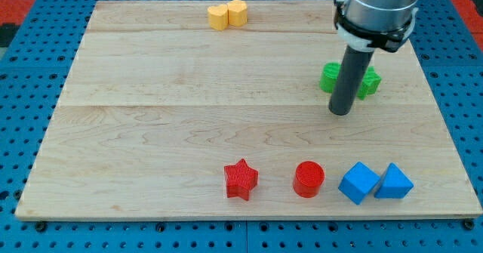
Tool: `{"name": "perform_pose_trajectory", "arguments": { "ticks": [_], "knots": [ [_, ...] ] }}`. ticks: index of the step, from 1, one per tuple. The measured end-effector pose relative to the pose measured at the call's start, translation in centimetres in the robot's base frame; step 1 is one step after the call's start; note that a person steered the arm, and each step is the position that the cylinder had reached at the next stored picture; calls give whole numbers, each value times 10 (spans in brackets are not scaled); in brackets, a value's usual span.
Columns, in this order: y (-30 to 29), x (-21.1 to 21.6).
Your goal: Move green circle closer to the green star
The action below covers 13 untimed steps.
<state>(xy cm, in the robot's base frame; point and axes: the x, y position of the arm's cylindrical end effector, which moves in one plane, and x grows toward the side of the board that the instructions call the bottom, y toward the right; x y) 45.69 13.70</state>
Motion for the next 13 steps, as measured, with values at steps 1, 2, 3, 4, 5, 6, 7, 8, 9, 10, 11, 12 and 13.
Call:
{"name": "perform_pose_trajectory", "arguments": {
  "ticks": [1,2,3,4,5,6,7,8,9,10,11,12,13],
  "knots": [
    [-29,-22],
    [-87,-33],
    [-118,-47],
    [-92,-97],
    [-31,-113],
    [38,-112],
    [42,-100],
    [38,-90],
    [17,-90],
    [12,-86],
    [-13,-92],
    [-18,-104],
    [-17,-103]
  ]
}}
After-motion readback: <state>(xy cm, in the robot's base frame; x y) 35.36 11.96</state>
